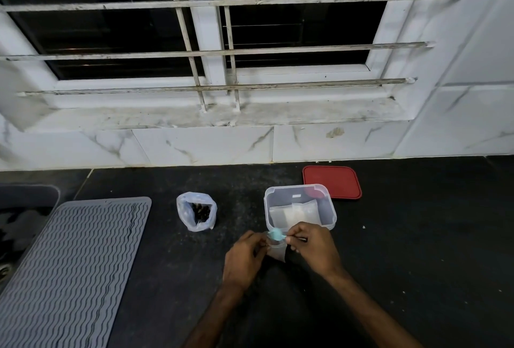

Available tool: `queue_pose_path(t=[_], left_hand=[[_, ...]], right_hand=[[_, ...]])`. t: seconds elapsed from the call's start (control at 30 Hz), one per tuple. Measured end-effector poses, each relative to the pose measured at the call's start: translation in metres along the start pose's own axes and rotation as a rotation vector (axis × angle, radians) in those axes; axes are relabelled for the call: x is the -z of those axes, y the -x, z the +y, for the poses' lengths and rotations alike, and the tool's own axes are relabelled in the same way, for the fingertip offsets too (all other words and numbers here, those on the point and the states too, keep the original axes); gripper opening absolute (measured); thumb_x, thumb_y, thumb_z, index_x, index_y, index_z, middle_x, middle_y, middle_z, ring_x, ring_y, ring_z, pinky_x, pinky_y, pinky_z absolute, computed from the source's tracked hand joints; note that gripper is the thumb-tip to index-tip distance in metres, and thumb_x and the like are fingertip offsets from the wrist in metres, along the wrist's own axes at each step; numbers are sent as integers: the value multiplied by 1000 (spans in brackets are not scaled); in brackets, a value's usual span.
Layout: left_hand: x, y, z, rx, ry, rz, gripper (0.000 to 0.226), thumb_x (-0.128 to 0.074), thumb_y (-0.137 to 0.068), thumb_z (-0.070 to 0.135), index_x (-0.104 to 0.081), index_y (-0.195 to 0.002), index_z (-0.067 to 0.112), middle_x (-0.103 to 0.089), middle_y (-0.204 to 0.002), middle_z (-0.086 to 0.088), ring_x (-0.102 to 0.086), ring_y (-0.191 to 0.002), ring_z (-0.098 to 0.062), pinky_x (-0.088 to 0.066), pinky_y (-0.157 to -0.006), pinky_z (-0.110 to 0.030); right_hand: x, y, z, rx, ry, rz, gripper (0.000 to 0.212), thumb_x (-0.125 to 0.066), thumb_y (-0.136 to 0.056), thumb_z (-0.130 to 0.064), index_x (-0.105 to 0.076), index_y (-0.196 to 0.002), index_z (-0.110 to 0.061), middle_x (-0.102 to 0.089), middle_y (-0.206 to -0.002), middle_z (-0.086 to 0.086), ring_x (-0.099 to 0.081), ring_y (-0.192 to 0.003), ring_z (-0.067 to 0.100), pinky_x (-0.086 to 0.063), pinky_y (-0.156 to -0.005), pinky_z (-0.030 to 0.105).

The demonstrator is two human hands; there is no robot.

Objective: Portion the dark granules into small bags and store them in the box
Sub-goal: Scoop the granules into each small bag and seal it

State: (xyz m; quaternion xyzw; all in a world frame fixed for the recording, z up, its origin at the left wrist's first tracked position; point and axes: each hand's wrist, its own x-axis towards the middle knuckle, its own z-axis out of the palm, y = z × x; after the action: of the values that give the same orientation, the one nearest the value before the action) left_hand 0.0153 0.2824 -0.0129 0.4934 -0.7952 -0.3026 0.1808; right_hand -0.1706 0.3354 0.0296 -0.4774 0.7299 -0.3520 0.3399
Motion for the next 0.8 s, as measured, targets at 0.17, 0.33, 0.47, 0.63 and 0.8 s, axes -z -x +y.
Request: queue_pose_path(t=[0.17,0.33,0.47,0.63,0.8], left_hand=[[2,0,3,0,36,7,21,-65,-90,27,-65,-107,40,-58,-105,20,-58,-87,0,-52,-76,-22],[6,4,1,-2,93,24,30,-65,-88,30,-58,-114,43,-59,-114,23,-59,-93,3,-54,-80,-24],[19,13,-6,114,141,150,29,-60,-89,51,-50,-116,47,-61,-100,23,-60,-85,5,-51,-73,-20],[51,10,-55,577,384,486,29,-60,-91,47,-50,-107,26,-66,-99,6,-65,-94,-18,-49,-78,-35],[61,-22,-116,799,355,364,58,-59,-83,63,-57,-109,11,-62,-111,-11,-62,-102,-29,-52,-89,-44]], right_hand=[[5,0,1,-20,-79,11,8,-77,-83,-13,-73,-82,-20,-75,-75,-3,-71,-67,12,-60,-70,31],[8,1,-6,-60,-248,24,2,-73,-85,-7,-72,-86,-9,-76,-76,3,-73,-70,20,-60,-67,29],[2,-1,-23,-49,-327,23,3,-72,-86,-6,-70,-88,-6,-76,-77,5,-73,-70,18,-58,-62,24],[-33,-13,-55,12,-330,-30,7,-71,-87,-7,-71,-92,-13,-77,-79,2,-73,-71,15,-59,-67,25],[-111,-38,-90,198,-34,-89,3,-72,-88,-17,-74,-90,-18,-75,-82,-5,-69,-70,6,-58,-70,24]])
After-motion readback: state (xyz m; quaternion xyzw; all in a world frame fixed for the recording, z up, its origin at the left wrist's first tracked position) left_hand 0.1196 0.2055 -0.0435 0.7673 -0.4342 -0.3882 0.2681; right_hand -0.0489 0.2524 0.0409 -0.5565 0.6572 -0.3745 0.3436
